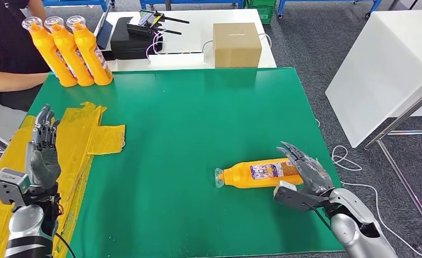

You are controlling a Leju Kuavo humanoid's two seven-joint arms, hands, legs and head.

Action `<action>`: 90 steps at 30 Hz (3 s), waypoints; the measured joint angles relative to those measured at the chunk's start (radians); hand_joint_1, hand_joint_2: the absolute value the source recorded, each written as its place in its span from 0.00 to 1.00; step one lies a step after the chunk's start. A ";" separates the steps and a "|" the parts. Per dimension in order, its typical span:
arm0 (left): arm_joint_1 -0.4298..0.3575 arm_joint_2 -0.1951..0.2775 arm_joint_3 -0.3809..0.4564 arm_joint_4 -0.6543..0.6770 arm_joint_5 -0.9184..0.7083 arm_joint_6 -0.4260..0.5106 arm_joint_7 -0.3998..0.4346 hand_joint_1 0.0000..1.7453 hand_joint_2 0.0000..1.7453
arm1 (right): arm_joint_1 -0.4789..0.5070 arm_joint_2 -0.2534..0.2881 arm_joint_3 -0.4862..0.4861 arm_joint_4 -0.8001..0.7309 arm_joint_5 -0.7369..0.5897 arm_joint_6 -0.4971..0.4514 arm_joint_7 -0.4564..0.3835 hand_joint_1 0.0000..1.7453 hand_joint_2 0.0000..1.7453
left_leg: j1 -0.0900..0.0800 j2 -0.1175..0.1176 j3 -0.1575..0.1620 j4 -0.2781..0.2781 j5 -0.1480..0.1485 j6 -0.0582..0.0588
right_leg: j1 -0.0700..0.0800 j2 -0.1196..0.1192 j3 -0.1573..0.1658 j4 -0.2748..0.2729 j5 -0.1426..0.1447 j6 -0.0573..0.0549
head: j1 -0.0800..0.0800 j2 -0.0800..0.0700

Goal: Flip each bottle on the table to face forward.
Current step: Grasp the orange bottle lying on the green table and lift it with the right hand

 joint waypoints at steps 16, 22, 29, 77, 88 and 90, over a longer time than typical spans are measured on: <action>-0.051 -0.008 -0.005 0.044 0.013 -0.012 0.005 0.00 0.00 | -0.137 -0.028 0.011 0.198 0.022 0.056 0.037 0.00 1.00 | 0.000 0.000 0.000 0.000 0.000 0.000 | 0.000 0.000 0.000 0.000 0.000 0.000 | 0.000 0.000; -0.060 -0.009 -0.007 0.055 0.016 -0.014 0.006 0.00 0.00 | -0.159 -0.028 0.028 0.237 0.025 0.059 0.040 0.00 1.00 | 0.000 0.000 0.000 0.000 0.000 0.000 | 0.000 0.000 0.000 0.000 0.000 0.000 | 0.000 0.000; -0.067 -0.010 -0.008 0.066 0.019 -0.017 0.007 0.00 0.00 | -0.174 -0.028 0.047 0.268 0.036 0.085 0.047 0.00 1.00 | 0.000 0.000 0.000 0.000 0.000 0.000 | 0.000 0.000 0.000 0.000 0.000 0.000 | 0.000 0.000; -0.158 -0.012 -0.072 0.172 0.160 -0.083 0.060 0.00 0.00 | -0.219 -0.077 0.270 0.369 -0.128 -0.006 -0.016 1.00 1.00 | 0.001 0.001 0.004 0.000 0.000 0.000 | 0.001 0.002 0.004 0.000 0.000 0.000 | 0.000 0.000; -0.114 -0.011 -0.059 0.154 0.193 -0.106 0.062 0.00 0.25 | -0.096 0.094 0.078 0.256 -0.169 -0.084 -0.091 1.00 1.00 | 0.002 -0.003 0.001 0.000 0.001 0.000 | 0.002 -0.003 0.002 0.001 0.000 0.000 | 0.000 0.000; -0.108 -0.011 -0.054 0.152 0.213 -0.124 0.066 0.00 0.75 | -0.087 0.126 0.040 0.223 -0.192 -0.087 -0.103 1.00 1.00 | 0.002 -0.003 0.001 0.000 0.001 0.000 | 0.002 -0.003 0.002 0.001 0.000 0.000 | 0.000 0.000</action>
